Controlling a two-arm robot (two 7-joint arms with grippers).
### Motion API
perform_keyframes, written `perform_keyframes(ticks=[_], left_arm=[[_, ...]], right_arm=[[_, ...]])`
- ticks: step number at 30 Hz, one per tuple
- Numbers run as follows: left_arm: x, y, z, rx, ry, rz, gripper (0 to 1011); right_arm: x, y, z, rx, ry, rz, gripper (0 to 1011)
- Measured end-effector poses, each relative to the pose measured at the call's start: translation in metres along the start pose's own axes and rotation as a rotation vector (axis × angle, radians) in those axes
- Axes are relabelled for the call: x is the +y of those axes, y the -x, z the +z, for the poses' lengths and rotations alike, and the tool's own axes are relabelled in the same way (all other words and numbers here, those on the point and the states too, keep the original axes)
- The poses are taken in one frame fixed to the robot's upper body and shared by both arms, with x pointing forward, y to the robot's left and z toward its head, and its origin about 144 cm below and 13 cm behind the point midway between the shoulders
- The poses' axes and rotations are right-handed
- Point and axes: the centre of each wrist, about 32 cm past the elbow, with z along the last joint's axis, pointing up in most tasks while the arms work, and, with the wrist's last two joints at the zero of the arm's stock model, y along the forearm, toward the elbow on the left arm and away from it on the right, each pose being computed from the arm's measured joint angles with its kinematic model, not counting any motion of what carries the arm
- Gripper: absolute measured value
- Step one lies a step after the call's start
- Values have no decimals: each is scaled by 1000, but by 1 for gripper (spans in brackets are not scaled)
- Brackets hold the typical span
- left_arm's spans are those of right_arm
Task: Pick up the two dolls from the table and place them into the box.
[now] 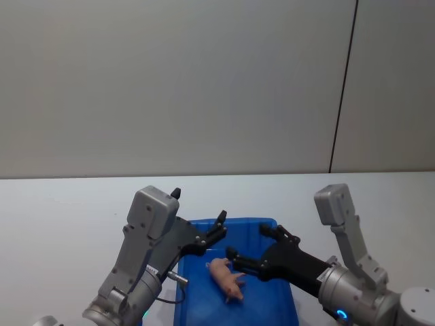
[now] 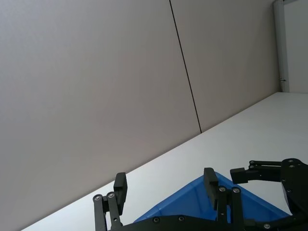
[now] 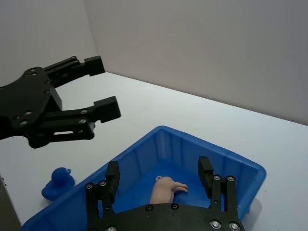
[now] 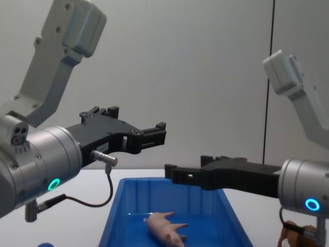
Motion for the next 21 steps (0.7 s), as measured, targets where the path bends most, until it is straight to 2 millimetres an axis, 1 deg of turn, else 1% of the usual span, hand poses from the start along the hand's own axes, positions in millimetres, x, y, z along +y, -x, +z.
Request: perform_keyframes(ticks=[1,12,21], left_arm=[[0,0,0,0,0,0,1002],[0,0,0,0,0,0,1002],[0,0,0,0,0,0,1002]], right_arm=[[0,0,0,1,1,-6,1001],[-17,6,1,-7,6,-130,1001],[-39,21,6,-26,12,-277,1001]])
